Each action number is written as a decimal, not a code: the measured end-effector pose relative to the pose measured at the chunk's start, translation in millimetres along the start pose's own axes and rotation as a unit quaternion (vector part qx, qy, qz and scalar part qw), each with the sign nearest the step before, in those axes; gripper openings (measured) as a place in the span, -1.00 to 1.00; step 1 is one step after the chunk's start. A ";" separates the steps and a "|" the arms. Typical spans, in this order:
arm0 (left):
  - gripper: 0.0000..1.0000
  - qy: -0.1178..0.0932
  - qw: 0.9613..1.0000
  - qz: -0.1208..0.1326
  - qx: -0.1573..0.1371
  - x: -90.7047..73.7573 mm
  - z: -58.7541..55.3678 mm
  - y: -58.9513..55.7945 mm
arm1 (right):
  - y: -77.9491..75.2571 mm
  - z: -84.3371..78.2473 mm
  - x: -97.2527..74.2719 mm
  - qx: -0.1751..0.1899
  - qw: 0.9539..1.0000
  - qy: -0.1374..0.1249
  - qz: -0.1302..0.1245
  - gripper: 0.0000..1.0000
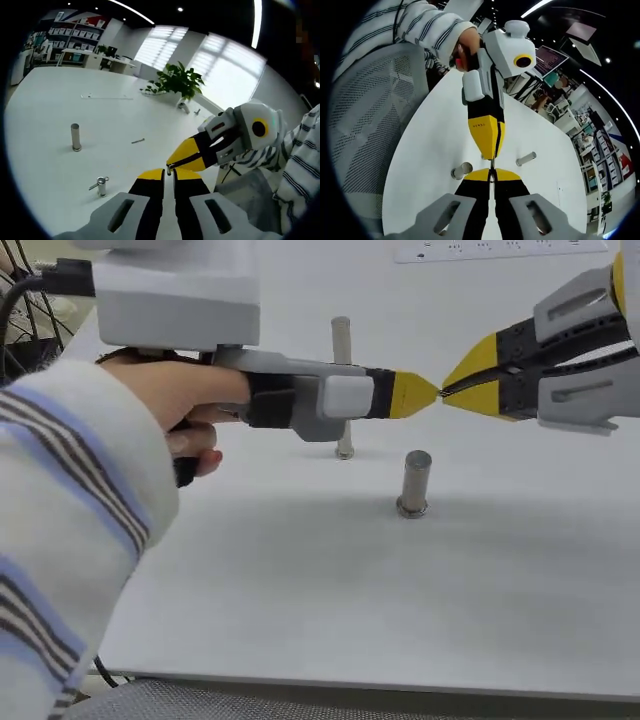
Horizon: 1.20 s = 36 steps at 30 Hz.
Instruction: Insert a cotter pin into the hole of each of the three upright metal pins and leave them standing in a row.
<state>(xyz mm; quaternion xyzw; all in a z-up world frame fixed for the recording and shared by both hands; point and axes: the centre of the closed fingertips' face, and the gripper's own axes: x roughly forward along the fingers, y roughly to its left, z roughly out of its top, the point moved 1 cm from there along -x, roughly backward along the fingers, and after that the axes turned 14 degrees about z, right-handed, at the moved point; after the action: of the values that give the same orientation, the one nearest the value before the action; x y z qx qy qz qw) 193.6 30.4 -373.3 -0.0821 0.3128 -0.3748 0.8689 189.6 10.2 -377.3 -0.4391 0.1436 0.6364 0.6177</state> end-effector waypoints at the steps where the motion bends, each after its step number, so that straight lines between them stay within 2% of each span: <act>1: -0.96 0.001 1.000 0.000 -0.002 0.0 -0.4 -0.2 | 0.2 0.8 0.2 -0.001 1.000 0.000 0.000 -1.00; 15: -1.00 0.004 1.000 -0.001 -0.009 0.0 -2.2 -1.1 | 4.4 7.0 2.5 -0.004 1.000 -0.003 0.005 -1.00; 21: -1.00 0.007 1.000 -0.005 0.001 -1.1 -4.4 -1.7 | 6.6 10.8 2.3 -0.007 1.000 -0.005 0.006 -1.00; 26: -1.00 0.008 1.000 -0.006 -0.009 -0.8 -5.1 -1.6 | 5.3 9.6 2.5 -0.010 1.000 -0.003 0.008 -1.00; 33: -1.00 0.005 0.999 -0.006 -0.042 -0.9 -4.2 -1.6 | 4.4 9.3 2.3 -0.006 1.000 -0.003 0.006 -1.00; 36: -1.00 0.008 0.999 -0.006 -0.043 -1.3 -5.3 -1.9 | 5.2 9.4 2.8 -0.002 1.000 -0.003 0.007 -1.00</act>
<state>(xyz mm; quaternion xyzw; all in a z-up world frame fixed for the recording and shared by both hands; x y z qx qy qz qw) 188.6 30.4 -376.2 -0.1183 0.3354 -0.3666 0.8597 181.7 17.8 -375.9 -0.4373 0.1433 0.6426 0.6126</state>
